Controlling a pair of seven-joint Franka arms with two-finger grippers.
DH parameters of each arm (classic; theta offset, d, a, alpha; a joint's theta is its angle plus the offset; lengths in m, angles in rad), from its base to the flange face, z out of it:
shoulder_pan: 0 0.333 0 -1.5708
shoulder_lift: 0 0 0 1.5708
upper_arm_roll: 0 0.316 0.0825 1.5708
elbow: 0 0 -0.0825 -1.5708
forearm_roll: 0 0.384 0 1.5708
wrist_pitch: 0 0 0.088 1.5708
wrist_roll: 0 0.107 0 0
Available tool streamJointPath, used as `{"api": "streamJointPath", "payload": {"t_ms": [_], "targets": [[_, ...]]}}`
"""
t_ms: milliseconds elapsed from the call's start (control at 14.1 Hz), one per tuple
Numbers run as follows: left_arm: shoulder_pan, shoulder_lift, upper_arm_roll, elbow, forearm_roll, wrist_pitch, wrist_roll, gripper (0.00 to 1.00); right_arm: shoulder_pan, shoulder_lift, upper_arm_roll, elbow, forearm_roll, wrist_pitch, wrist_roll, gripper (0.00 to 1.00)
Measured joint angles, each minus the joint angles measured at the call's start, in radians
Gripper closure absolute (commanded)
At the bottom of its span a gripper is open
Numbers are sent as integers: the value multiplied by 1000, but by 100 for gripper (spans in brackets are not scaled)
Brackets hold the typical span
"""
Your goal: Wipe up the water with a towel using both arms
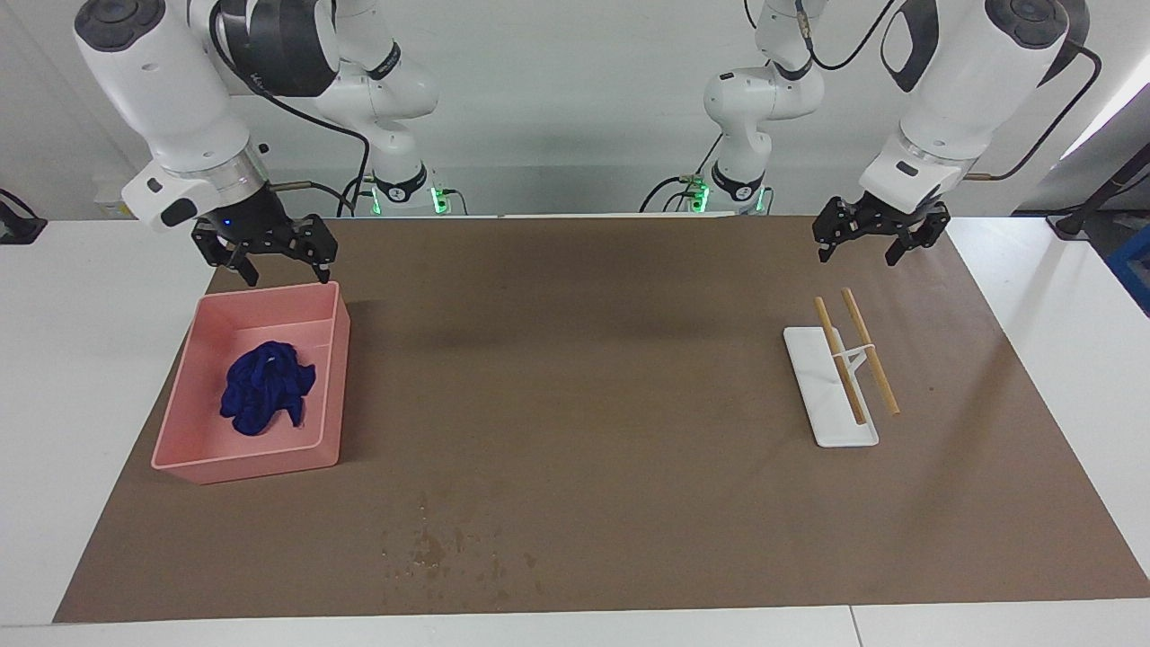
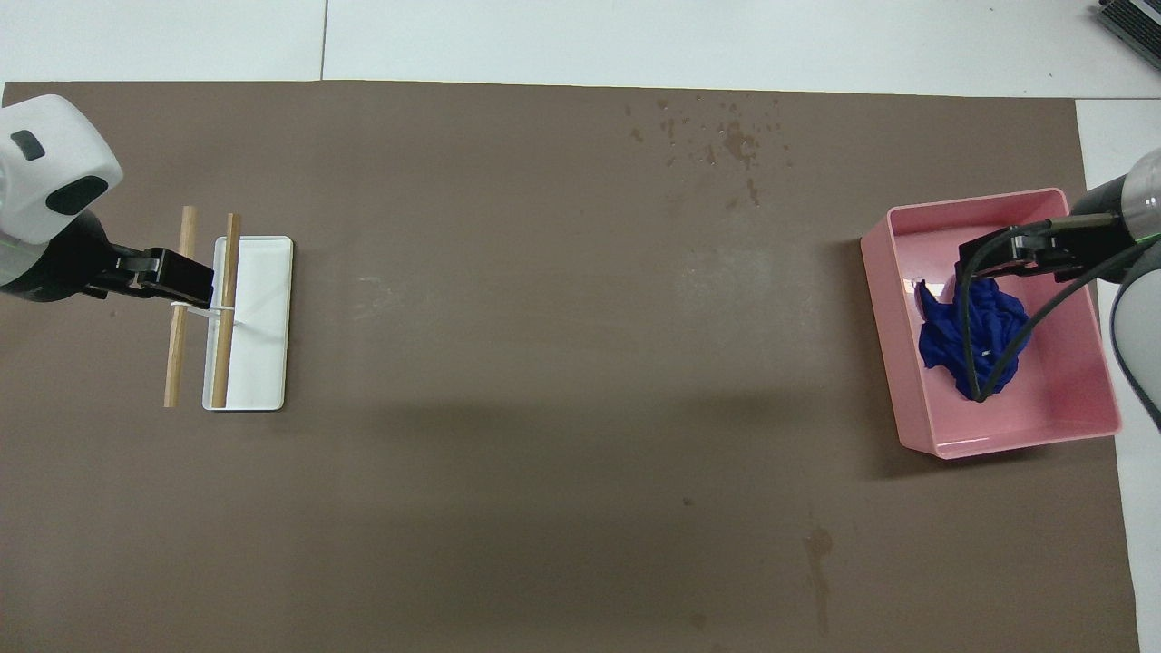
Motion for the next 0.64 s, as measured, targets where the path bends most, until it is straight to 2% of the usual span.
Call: {"api": "streamJointPath", "payload": {"t_ms": [636], "targets": [[0,0,0,0,0,0,0,0,0,-10,0,-4,1,-4,0,0]]}}
